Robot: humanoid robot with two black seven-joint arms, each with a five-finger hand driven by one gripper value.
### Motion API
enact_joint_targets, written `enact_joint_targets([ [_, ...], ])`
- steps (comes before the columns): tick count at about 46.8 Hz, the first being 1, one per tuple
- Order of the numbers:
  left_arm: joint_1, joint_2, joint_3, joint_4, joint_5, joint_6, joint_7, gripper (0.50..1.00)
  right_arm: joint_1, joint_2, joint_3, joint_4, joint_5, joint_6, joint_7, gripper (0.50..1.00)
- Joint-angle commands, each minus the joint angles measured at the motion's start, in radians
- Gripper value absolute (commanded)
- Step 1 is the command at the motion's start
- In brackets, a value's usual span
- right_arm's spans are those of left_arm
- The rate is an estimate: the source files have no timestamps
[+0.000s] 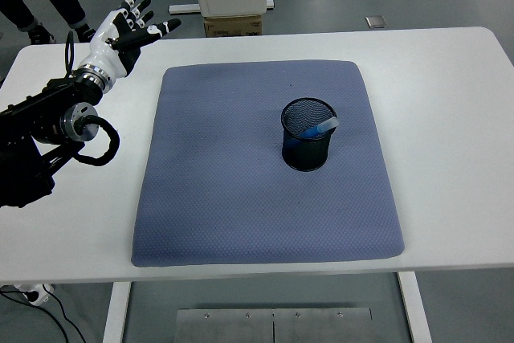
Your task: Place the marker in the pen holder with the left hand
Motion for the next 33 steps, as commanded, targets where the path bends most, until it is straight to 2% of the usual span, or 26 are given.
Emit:
enact_joint_targets([
  [1,0.032,0.006,-0.029,0.000,0.000,-0.002,0.001,1.000,-0.001,0.000,0.000,0.000,0.000,0.000,0.000,1.000],
  [11,0.115,0.039,-0.080,0.000,-0.003,-0.088,-0.001,1.000,0.000,0.000,0.000,0.000,0.000,0.000,0.000,1.000],
  [19,0.123,0.066,-0.086,0.000,0.000,-0.091,-0.001,1.000,-0.001,0.000,0.002,0.004,-0.002,0.003,0.000,1.000],
  [33,0.123,0.066,-0.086,0.000,0.000,-0.092,-0.001,1.000,0.002,0.000,0.003,-0.002,0.000,-0.005,0.000,1.000],
])
